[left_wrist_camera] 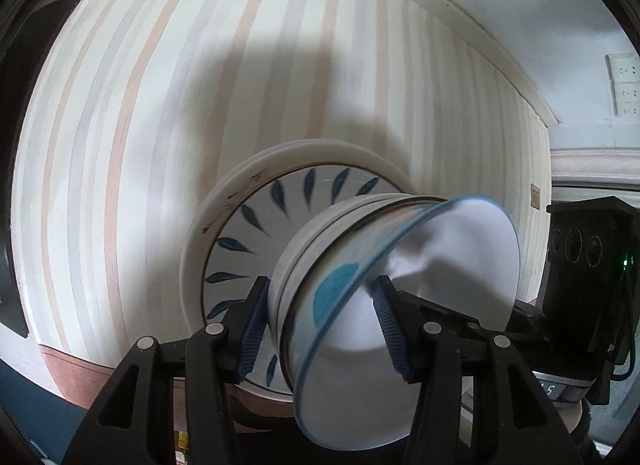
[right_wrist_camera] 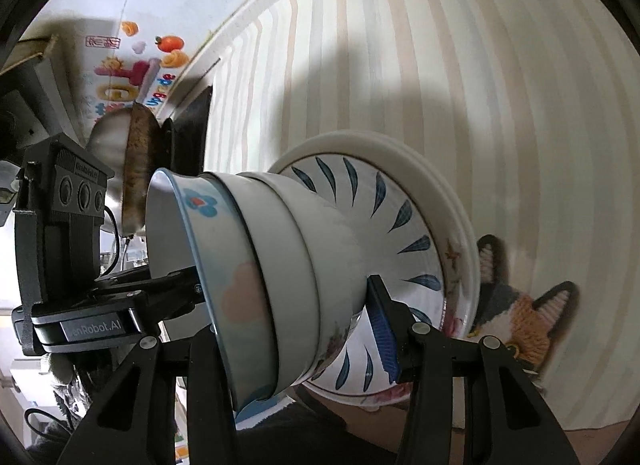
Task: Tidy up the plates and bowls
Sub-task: 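Carry the bowl stack with both tools onto the blue-leaf plate stack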
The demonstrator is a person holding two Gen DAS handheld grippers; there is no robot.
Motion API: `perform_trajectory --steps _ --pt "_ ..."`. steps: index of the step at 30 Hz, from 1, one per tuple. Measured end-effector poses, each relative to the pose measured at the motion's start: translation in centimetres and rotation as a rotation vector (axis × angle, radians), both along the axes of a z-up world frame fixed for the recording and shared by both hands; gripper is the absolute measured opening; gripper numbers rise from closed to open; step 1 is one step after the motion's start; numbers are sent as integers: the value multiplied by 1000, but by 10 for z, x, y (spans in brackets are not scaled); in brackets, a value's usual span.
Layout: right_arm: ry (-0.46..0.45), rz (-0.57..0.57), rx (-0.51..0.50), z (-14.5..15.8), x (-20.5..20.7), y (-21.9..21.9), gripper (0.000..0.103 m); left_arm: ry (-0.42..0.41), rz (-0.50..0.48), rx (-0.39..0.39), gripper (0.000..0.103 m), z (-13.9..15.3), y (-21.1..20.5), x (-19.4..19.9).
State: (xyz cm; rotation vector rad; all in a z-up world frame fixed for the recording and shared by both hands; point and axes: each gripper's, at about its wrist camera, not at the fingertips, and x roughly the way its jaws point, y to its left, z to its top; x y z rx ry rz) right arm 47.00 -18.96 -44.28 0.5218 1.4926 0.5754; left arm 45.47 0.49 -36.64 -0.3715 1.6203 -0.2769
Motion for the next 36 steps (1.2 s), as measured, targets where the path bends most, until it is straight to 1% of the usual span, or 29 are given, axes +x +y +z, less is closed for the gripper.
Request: perform_trajectory --steps 7,16,26,31,32,36 --pt "16 4 -15 -13 1 4 49 13 2 -6 50 -9 2 1" --pt "23 1 -21 -17 5 11 49 14 -15 4 50 -10 11 2" --pt "29 -3 -12 -20 8 18 49 8 -15 21 50 -10 8 -2" --pt "21 0 -35 -17 6 20 49 -13 -25 57 49 -5 5 -5" --pt "13 4 -46 -14 6 21 51 -20 -27 64 49 -2 5 -5" --pt "-14 -1 -71 -1 3 19 51 -54 -27 101 49 10 8 -11"
